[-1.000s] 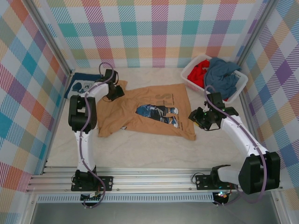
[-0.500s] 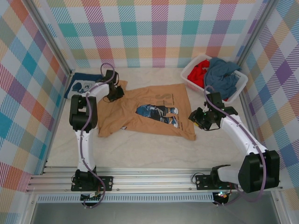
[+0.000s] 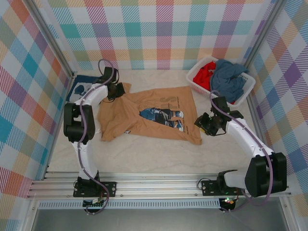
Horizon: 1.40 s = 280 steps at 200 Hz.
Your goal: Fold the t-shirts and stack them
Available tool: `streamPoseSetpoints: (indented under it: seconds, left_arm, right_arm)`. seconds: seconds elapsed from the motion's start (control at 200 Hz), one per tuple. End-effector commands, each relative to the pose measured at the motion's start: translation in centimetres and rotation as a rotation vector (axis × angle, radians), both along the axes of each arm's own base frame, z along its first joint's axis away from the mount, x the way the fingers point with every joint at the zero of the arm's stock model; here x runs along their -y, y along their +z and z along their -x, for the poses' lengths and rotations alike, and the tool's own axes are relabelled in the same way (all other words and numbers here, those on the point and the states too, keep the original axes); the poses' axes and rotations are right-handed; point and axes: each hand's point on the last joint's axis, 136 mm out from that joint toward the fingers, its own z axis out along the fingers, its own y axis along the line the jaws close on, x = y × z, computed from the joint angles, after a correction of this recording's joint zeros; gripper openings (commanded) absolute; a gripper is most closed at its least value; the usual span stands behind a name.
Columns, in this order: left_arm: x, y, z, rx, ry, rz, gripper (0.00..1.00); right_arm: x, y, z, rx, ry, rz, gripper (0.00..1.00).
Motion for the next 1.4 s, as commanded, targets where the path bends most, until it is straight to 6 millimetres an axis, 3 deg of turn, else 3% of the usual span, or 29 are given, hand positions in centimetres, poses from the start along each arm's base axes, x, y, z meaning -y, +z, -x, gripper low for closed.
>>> streamPoseSetpoints:
  seconds: [0.0, 0.155, 0.37, 0.565, 0.685, 0.8, 0.93, 1.035, 1.105, 1.255, 1.395]
  left_arm:
    - [0.7, 4.2, 2.3, 0.043, 0.034, -0.008, 0.0]
    - [0.9, 6.8, 6.6, 0.06, 0.076, -0.038, 0.0]
    - [-0.9, 8.4, 15.9, 0.039, 0.163, -0.077, 0.0]
    - [-4.3, 8.6, 25.7, 0.024, 0.206, -0.122, 0.0]
    - [-4.9, 7.6, 29.2, 0.024, 0.178, -0.096, 0.0]
    - [-5.7, 5.9, 30.9, -0.041, 0.183, -0.14, 0.0]
    - [-9.0, 6.7, 31.5, -0.011, 0.304, -0.279, 0.0]
    - [-7.7, 6.5, 30.2, 0.01, 0.274, -0.225, 0.0]
    - [-6.7, 6.0, 29.8, -0.013, 0.262, -0.185, 0.0]
    - [-6.4, 5.2, 29.8, -0.035, 0.277, -0.165, 0.0]
    - [-6.2, 5.5, 29.6, -0.023, 0.266, -0.16, 0.0]
  right_arm:
    - [1.3, -2.5, 2.6, -0.137, -0.114, 0.026, 0.37]
    - [1.6, -4.8, 4.7, -0.242, -0.252, -0.015, 0.36]
    - [1.1, -5.6, 3.5, -0.242, -0.314, -0.074, 0.34]
    - [1.4, -5.7, 4.5, -0.287, -0.354, -0.062, 0.32]
    - [2.0, -5.3, 5.7, -0.308, -0.428, -0.057, 0.35]
    - [1.9, -4.9, 5.9, -0.313, -0.492, -0.089, 0.36]
    - [1.9, -4.7, 5.9, -0.333, -0.567, -0.116, 0.38]
    - [1.4, -4.8, 5.8, -0.368, -0.6, -0.148, 0.38]
    - [1.5, -5.1, 7.2, -0.43, -0.614, -0.129, 0.38]
    - [1.5, -6.7, 9.5, -0.446, -0.605, -0.14, 0.34]
    - [1.2, -7.7, 9.9, -0.424, -0.547, -0.155, 0.29]
